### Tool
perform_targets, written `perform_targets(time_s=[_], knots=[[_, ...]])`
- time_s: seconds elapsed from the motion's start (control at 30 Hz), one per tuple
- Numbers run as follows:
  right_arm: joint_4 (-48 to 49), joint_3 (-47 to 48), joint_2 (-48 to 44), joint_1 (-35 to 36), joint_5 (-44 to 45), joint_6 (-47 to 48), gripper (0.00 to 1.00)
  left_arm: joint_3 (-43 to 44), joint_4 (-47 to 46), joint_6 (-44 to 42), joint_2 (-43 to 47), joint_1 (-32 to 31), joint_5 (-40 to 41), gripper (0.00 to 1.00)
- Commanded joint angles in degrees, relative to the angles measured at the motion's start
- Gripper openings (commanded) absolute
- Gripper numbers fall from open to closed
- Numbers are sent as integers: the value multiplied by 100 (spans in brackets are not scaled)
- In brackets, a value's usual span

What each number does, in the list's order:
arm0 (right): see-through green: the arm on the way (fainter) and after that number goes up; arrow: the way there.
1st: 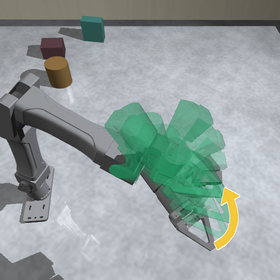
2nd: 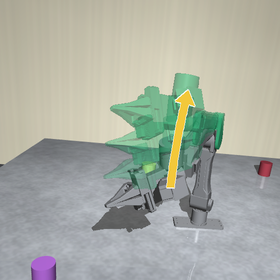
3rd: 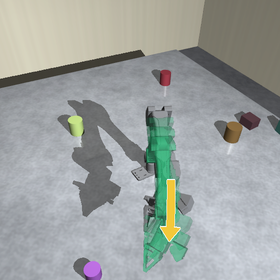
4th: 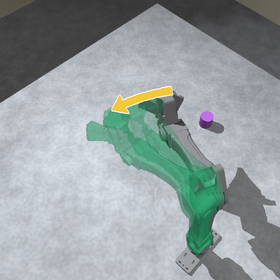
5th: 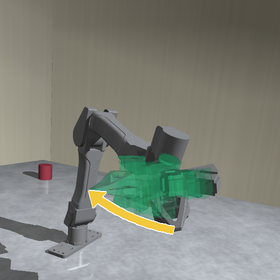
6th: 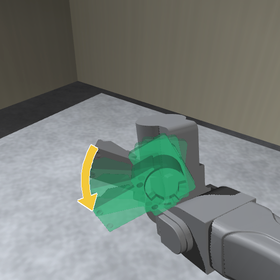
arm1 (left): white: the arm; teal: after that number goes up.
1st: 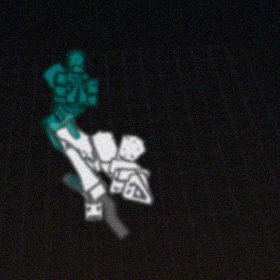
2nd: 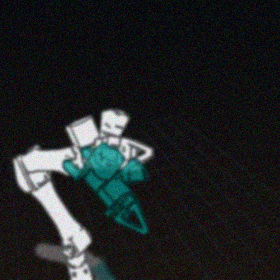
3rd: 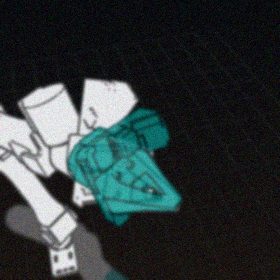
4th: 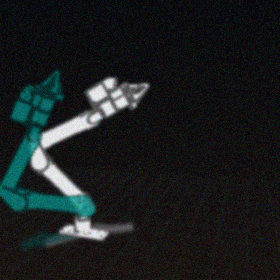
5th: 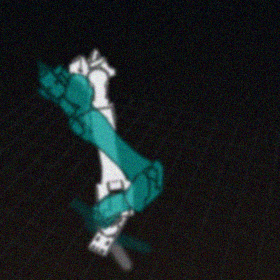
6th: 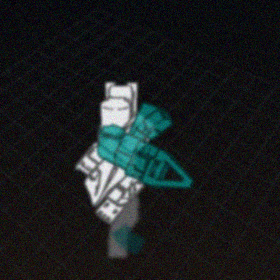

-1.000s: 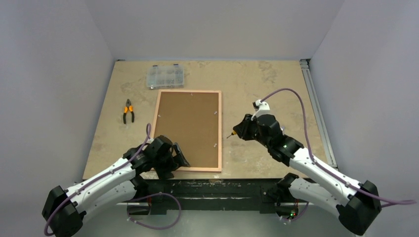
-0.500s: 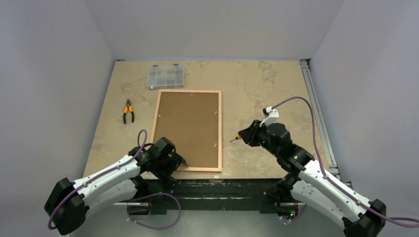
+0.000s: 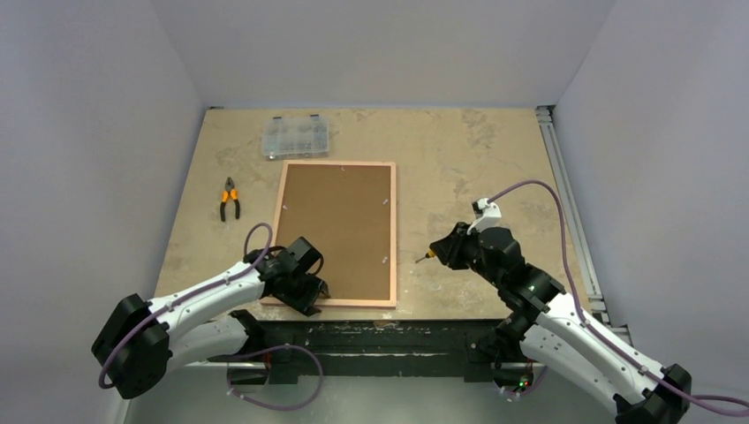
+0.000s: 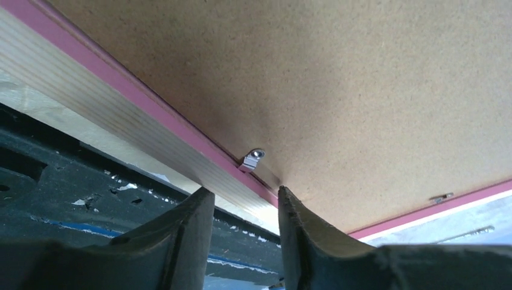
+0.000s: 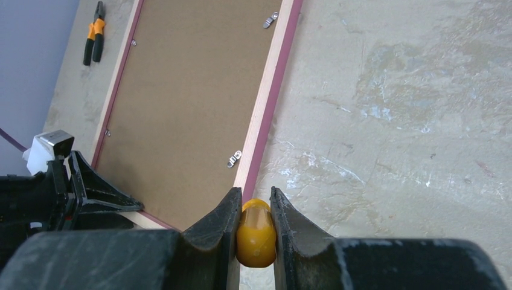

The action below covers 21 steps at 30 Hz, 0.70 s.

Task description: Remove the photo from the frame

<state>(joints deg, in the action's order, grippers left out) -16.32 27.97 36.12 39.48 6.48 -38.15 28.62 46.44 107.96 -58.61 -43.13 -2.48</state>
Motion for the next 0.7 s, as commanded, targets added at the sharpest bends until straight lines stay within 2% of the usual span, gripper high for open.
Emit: perform_targets(time_s=[0.0, 0.13, 0.33, 0.5, 0.67], knots=[[26, -72, -94, 29, 146, -19, 0, 236, 144, 6, -280, -18, 230, 37], [-5, -97, -70, 32, 188, -7, 0, 530, 203, -788, -630, -78, 659, 21], [-184, -129, -158, 25, 363, -2, 0, 985, 616, -1290, -1226, -522, 1171, 10], [-240, -199, -263, 26, 416, -51, 0, 1176, 767, -1843, -1388, -573, 1587, 4], [-214, -192, -78, 32, 387, -41, 0, 1647, 488, -3606, -1636, -573, 2058, 0]])
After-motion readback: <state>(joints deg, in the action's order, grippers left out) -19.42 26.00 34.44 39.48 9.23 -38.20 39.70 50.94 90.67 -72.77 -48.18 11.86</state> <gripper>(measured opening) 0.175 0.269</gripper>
